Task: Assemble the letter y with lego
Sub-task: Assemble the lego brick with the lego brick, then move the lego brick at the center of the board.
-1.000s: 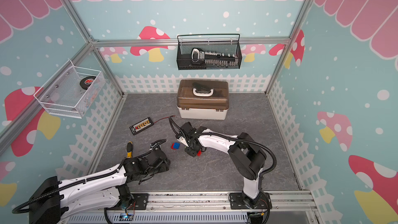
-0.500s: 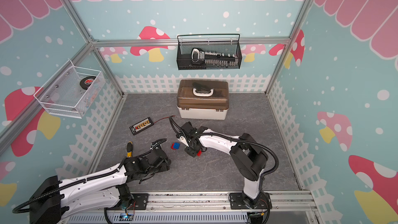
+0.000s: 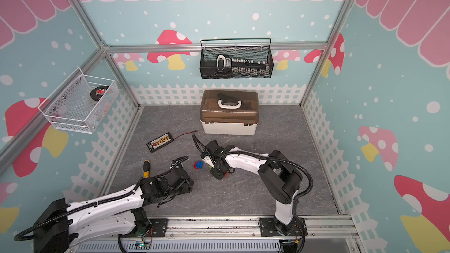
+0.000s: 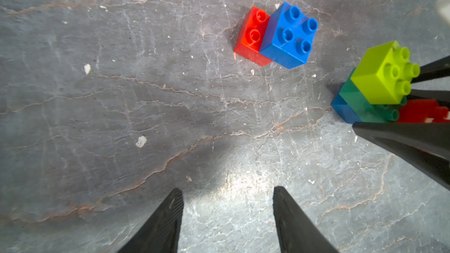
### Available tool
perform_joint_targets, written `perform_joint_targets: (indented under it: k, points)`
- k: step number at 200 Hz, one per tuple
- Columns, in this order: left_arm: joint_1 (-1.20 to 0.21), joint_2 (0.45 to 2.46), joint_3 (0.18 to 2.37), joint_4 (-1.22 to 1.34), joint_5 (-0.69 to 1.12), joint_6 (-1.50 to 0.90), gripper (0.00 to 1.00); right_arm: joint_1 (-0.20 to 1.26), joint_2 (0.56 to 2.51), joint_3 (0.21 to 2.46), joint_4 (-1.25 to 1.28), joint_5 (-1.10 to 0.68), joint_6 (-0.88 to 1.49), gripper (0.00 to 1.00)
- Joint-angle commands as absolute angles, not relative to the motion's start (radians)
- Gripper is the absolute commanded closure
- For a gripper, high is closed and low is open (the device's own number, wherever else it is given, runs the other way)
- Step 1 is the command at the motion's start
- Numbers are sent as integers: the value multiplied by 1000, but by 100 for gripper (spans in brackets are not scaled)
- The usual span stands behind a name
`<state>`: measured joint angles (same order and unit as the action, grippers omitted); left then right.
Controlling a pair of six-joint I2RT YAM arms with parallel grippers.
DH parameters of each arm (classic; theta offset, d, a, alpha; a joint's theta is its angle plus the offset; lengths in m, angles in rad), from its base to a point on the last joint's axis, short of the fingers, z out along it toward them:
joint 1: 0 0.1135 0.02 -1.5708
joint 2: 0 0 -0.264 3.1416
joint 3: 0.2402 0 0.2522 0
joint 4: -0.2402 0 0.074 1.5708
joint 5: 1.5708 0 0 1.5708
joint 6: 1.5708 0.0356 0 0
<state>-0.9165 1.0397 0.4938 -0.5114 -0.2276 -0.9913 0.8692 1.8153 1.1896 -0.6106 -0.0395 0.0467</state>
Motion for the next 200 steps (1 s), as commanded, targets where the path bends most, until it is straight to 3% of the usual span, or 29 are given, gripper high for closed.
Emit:
perform_joint_targets:
  k: [1, 121, 200]
  points:
    - [-908, 1035, 500, -507, -228, -1005, 39, 865, 1840, 1187, -607, -51, 50, 53]
    - [-886, 1033, 508, -508, -231, -990, 39, 861, 1812, 1191, -612, -57, 41, 69]
    - [-690, 1050, 567, -428, -131, -887, 37, 851, 1665, 1147, -611, -19, 61, 69]
